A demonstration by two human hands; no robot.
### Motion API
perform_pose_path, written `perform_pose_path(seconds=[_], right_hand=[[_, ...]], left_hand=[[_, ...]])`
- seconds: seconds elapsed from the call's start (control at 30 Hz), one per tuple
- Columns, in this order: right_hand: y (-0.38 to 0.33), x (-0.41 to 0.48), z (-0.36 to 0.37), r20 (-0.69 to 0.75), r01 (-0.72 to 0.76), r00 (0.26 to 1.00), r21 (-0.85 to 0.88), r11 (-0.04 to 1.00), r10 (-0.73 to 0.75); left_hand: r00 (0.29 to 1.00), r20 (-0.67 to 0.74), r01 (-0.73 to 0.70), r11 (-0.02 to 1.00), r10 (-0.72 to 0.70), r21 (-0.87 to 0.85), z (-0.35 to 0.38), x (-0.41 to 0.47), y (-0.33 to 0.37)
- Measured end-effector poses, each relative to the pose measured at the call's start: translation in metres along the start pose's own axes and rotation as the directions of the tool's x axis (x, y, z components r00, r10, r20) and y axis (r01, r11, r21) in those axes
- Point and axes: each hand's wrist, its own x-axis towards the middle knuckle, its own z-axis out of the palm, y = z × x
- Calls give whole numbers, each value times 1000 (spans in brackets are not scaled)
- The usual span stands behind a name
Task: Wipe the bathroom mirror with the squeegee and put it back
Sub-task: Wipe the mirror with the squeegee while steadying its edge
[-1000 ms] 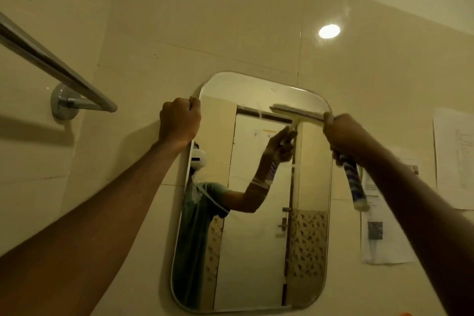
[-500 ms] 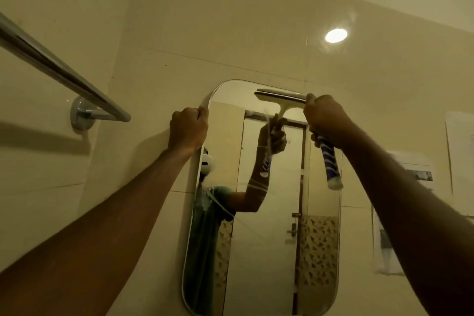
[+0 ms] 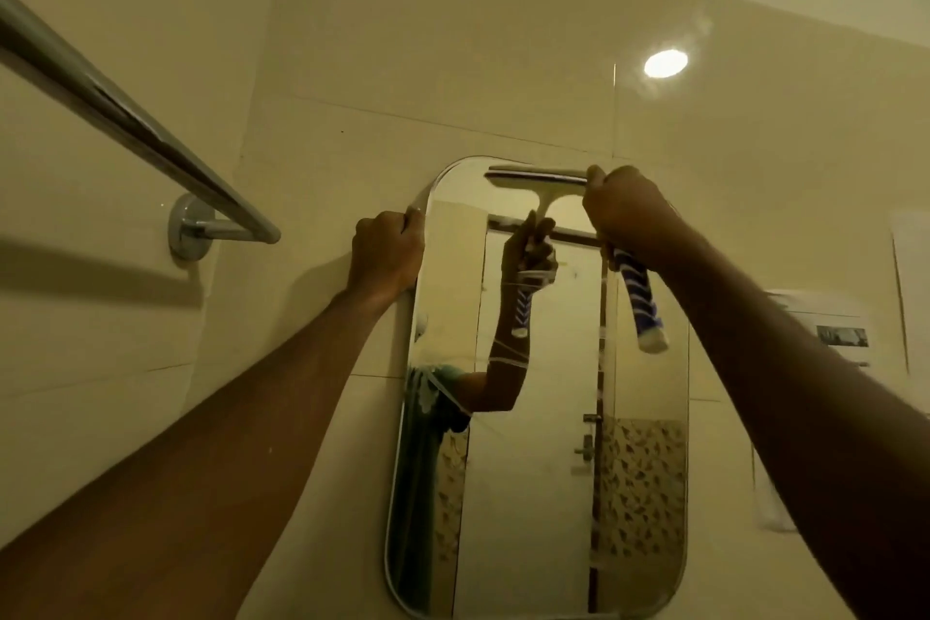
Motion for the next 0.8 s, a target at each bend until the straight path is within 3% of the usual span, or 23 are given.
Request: perform_pose_path(seconds=[0.13, 0.33, 0.53, 0.63, 0.8], right_hand=[[29, -36, 37, 60, 34, 998, -7, 999, -34], [45, -104, 51, 225, -71, 970, -82, 994, 87], [-29, -16, 17, 21, 36, 999, 12, 999, -36], [-17, -31, 39, 47, 42, 998, 8, 999, -42], [29, -115, 73, 218, -134, 967, 0, 991, 130]], left_hand=[[998, 47, 51, 994, -47, -101, -3, 1, -1], [986, 120, 139, 960, -112, -242, -8, -4, 2], [959, 209, 253, 917, -194, -308, -10, 0, -2], [943, 254, 299, 888, -217, -350, -13, 1, 0], [935, 260, 327, 868, -241, -373, -16, 0, 2]])
